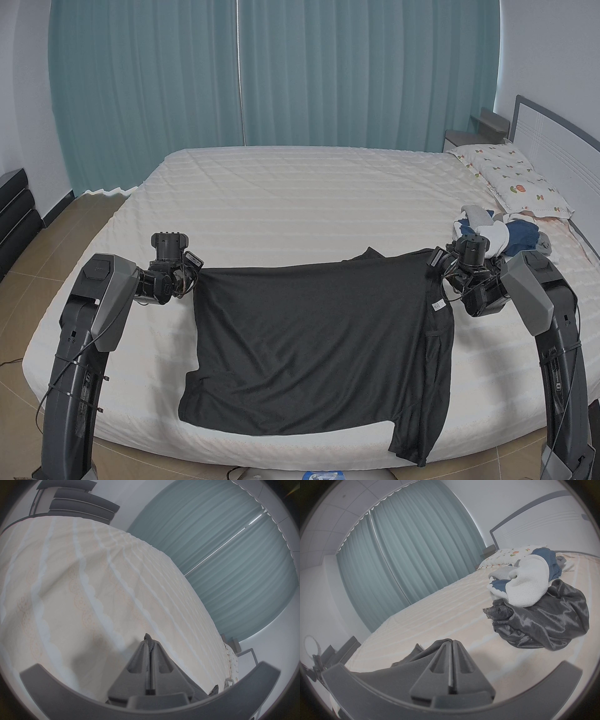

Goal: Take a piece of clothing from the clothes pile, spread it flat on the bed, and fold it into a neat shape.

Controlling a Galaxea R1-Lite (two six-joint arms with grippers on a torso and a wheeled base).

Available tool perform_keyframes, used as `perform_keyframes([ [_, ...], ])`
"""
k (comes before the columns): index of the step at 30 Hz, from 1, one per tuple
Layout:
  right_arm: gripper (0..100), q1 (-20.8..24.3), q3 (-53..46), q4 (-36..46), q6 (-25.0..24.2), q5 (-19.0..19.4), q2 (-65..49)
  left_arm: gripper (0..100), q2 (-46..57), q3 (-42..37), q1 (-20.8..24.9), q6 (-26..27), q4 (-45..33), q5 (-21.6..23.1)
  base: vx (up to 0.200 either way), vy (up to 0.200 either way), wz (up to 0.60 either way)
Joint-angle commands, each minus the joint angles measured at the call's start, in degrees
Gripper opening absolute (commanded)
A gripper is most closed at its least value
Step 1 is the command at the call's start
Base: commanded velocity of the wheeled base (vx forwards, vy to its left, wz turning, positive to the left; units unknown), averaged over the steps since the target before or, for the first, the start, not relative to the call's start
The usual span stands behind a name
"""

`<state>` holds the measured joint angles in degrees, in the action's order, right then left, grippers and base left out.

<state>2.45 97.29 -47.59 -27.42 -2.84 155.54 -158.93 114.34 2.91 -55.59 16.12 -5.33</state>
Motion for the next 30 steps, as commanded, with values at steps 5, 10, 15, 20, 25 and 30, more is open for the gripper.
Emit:
perform_keyframes([
  [5,100,0.6,0.4,-0.8,1.7,-0.4,3.9,0,-0.2,0.0,0.3,0.0,-0.2,0.2,0.000,0.000,0.00],
  [10,100,1.1,-1.8,-1.0,2.0,-0.4,4.1,100,-0.3,0.1,0.3,0.0,0.1,0.2,0.000,0.000,0.00],
  [15,100,0.2,-10.8,-3.5,2.0,-0.2,-1.0,100,0.0,-0.2,0.3,-0.1,-0.1,0.0,0.000,0.000,0.00],
  [20,100,-1.0,-26.3,-7.8,0.9,0.7,-10.9,100,5.4,-5.2,-0.5,-3.2,-0.2,0.1,0.000,0.000,0.00],
  [25,100,-0.3,-41.7,-12.7,-3.1,2.3,-19.2,100,13.0,-12.9,-0.5,-4.2,0.7,2.1,0.000,0.000,0.00],
  [30,100,1.0,-57.4,-17.2,-9.8,3.9,-25.5,100,19.0,-20.2,-0.6,-4.4,0.3,3.6,0.000,0.000,0.00],
])
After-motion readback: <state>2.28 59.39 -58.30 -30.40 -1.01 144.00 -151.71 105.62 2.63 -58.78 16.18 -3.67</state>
